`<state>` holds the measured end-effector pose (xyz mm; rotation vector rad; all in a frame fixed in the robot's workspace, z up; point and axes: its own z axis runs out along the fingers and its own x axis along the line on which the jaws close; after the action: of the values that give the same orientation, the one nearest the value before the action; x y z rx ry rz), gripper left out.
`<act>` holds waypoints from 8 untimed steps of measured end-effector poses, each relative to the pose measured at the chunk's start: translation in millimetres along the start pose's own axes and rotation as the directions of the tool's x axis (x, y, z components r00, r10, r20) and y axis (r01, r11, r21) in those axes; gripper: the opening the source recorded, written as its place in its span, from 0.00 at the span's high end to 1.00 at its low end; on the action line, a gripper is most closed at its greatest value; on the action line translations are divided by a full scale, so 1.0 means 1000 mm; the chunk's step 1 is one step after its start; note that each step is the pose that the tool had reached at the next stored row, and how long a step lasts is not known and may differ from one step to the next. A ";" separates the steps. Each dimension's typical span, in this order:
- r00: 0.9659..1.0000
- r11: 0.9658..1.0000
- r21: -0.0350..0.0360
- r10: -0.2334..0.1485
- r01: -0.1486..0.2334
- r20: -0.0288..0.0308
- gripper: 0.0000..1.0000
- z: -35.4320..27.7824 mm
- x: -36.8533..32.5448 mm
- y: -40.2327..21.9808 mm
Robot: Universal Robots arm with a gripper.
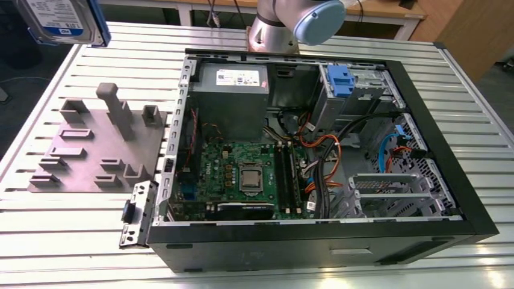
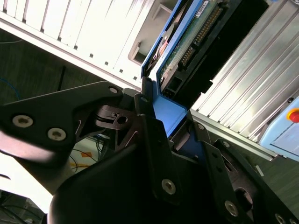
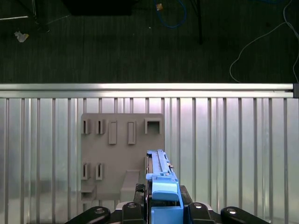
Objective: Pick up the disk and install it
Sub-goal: 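Pick up the disk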
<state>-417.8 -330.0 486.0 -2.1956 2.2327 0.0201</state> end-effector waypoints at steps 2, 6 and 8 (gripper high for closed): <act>1.000 1.000 0.000 0.000 0.000 0.000 0.64 0.0000 0.0000 -0.0005; 1.000 1.000 0.000 0.000 0.000 0.000 0.64 0.0000 0.0000 -0.0015; 1.000 1.000 0.000 0.000 0.000 0.000 0.64 0.0000 0.0000 -0.0021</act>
<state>-415.8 -329.9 486.0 -2.1956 2.2327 0.0201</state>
